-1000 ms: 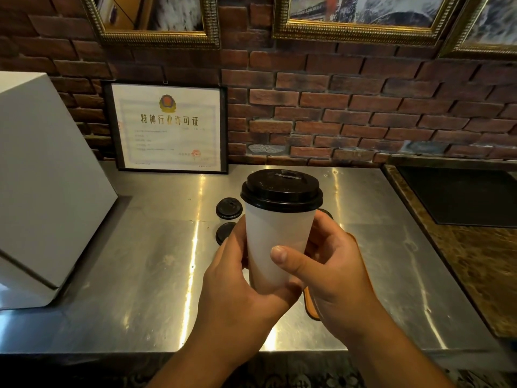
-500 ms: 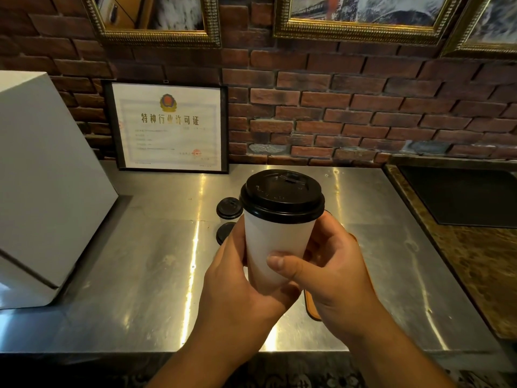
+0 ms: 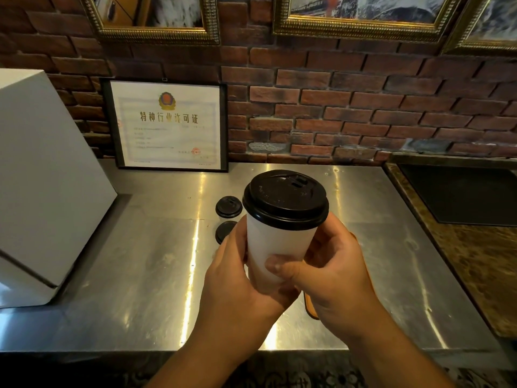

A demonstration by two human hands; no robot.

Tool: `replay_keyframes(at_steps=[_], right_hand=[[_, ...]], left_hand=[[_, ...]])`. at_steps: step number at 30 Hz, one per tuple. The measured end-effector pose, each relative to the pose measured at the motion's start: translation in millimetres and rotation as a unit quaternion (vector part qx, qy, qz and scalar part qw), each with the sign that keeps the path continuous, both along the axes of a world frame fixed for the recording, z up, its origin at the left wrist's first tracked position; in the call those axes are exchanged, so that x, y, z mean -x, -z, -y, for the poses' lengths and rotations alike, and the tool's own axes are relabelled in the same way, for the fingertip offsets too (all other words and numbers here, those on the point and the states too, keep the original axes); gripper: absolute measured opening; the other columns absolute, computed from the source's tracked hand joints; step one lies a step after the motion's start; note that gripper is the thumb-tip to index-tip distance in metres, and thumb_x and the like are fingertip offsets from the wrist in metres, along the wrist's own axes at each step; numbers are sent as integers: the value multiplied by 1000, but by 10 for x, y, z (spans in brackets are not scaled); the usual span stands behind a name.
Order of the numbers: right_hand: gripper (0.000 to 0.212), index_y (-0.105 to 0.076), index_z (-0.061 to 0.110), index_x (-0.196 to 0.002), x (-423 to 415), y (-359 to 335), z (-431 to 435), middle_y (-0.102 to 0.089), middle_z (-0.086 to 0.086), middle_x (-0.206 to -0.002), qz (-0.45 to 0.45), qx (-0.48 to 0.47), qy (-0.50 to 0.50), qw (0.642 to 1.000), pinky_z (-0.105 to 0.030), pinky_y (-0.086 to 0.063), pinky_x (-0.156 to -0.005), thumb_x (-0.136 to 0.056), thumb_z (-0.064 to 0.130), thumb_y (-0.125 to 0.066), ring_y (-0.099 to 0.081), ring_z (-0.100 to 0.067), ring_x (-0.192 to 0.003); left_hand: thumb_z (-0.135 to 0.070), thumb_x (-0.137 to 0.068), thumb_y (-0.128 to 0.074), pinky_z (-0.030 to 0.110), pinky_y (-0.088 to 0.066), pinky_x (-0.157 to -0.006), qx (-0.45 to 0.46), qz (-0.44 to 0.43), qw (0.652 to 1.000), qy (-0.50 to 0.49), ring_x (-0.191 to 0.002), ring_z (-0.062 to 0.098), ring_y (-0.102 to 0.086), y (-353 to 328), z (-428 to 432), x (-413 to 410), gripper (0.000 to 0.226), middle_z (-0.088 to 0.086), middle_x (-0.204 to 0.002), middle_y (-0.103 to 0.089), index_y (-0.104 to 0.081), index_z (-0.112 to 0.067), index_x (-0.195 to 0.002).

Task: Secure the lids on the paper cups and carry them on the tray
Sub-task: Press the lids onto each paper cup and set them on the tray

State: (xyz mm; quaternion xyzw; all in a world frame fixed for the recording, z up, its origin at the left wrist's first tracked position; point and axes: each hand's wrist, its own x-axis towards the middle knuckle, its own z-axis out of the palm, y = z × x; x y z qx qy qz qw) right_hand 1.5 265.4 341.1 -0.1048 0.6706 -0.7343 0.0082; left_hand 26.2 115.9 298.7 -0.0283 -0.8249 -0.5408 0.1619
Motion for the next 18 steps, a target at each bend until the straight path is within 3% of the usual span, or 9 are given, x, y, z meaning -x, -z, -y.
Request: replay_keyframes(at_steps=[4, 8, 10, 12, 18], right_hand=[[85, -60, 23, -138, 9, 32, -3, -75, 5, -124, -1, -11, 5, 1000, -29, -64, -86, -67, -7, -93, -71, -16, -117], [89, -58, 26, -140, -2, 37, 7, -74, 11, -126, -1, -24, -4, 1000, -20, -61, -84, -66, -2, -97, -69, -9, -118], [86, -59, 27, -140, -3, 41, 9, -74, 11, -125, -2, -30, -2, 1000, -20, -61, -84, -68, -5, -95, -69, -10, -119], [85, -60, 25, -138, 5, 47, 1, -75, 10, -124, -6, -32, 3, 999, -21, -61, -85, -68, -8, -93, -70, -12, -118], [90, -58, 32, -138, 10, 94, -5, -73, 16, -126, -21, -46, 9, 999, -18, -60, -85, -65, -3, -97, -68, -5, -119]], left_hand=[[-71, -63, -78, -7, -41, -70, -19, -2, 1000, -11, -118, -16, -55, -39, -19, -6, 80, -41, -124, -59, -42, -68, -135], [-102, -53, -57, 3, -48, -73, -99, 35, 994, -20, -112, -3, -65, -49, -32, 36, 83, -42, -111, -63, -50, -56, -122], [-84, -60, -70, 1, -48, -75, -61, 19, 998, -9, -118, -4, -62, -74, -34, 14, 78, -37, -118, -63, -48, -59, -131], [-71, -62, -78, -8, -39, -73, 0, -2, 1000, -14, -119, -18, -54, -92, -31, -16, 81, -44, -123, -58, -40, -69, -133], [-81, -58, -77, -7, -40, -76, 5, 19, 1000, -18, -120, -17, -52, -55, -11, -16, 89, -44, -124, -56, -41, -61, -137]])
